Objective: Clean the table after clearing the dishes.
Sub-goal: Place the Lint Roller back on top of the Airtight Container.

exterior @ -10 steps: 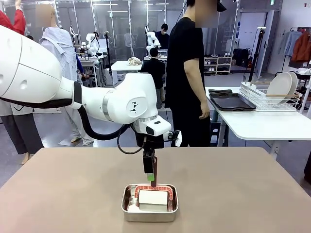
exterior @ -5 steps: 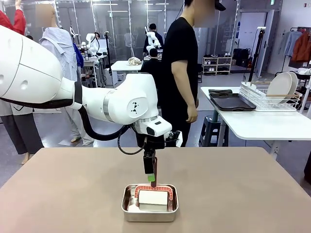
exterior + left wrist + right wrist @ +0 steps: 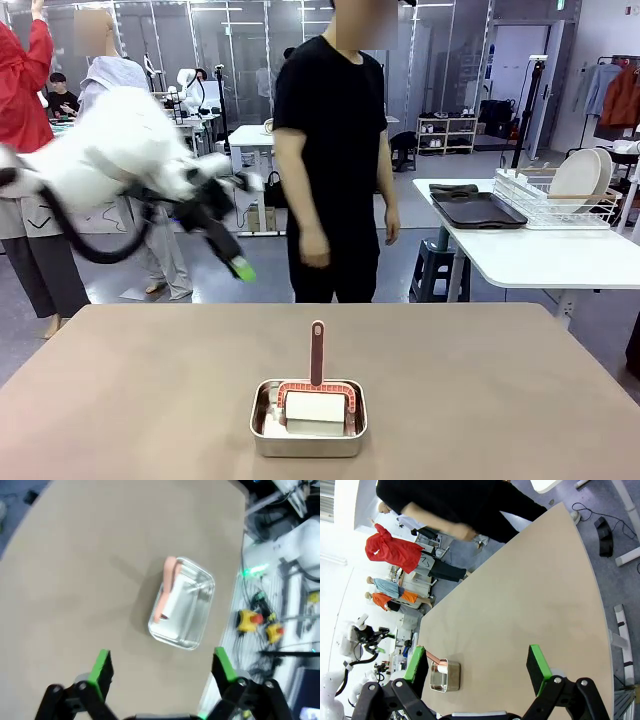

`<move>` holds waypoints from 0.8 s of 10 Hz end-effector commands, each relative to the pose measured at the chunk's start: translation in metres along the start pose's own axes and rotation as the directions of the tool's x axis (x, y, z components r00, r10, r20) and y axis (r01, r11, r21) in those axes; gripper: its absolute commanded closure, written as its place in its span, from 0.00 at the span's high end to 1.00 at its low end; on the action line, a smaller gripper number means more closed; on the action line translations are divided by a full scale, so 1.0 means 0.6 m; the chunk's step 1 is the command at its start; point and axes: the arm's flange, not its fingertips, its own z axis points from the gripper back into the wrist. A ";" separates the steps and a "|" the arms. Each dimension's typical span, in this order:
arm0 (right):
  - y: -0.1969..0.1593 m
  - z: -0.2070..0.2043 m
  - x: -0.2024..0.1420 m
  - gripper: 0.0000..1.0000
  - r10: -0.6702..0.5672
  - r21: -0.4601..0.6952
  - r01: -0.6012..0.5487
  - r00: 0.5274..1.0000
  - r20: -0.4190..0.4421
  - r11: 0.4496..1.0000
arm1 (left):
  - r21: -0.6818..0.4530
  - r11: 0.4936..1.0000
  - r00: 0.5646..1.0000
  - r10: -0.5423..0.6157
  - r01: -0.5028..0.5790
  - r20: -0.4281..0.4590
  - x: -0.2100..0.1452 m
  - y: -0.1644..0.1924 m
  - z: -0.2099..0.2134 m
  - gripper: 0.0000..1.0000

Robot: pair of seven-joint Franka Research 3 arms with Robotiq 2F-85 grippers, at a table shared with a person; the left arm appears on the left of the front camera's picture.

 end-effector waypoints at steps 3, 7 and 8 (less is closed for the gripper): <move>0.002 -0.001 -0.003 1.00 0.003 0.010 -0.003 1.000 0.004 1.000 | -0.163 0.952 0.637 0.296 -0.259 0.712 -0.449 0.003 0.205 1.00; 0.002 -0.001 -0.003 1.00 0.003 0.010 -0.003 1.000 0.004 1.000 | -0.093 0.911 0.403 0.267 -0.402 0.875 -0.759 -0.054 0.211 1.00; 0.002 -0.001 -0.003 1.00 0.003 0.010 -0.003 1.000 0.004 1.000 | -0.105 0.885 0.370 0.294 -0.453 0.881 -0.797 -0.055 0.204 1.00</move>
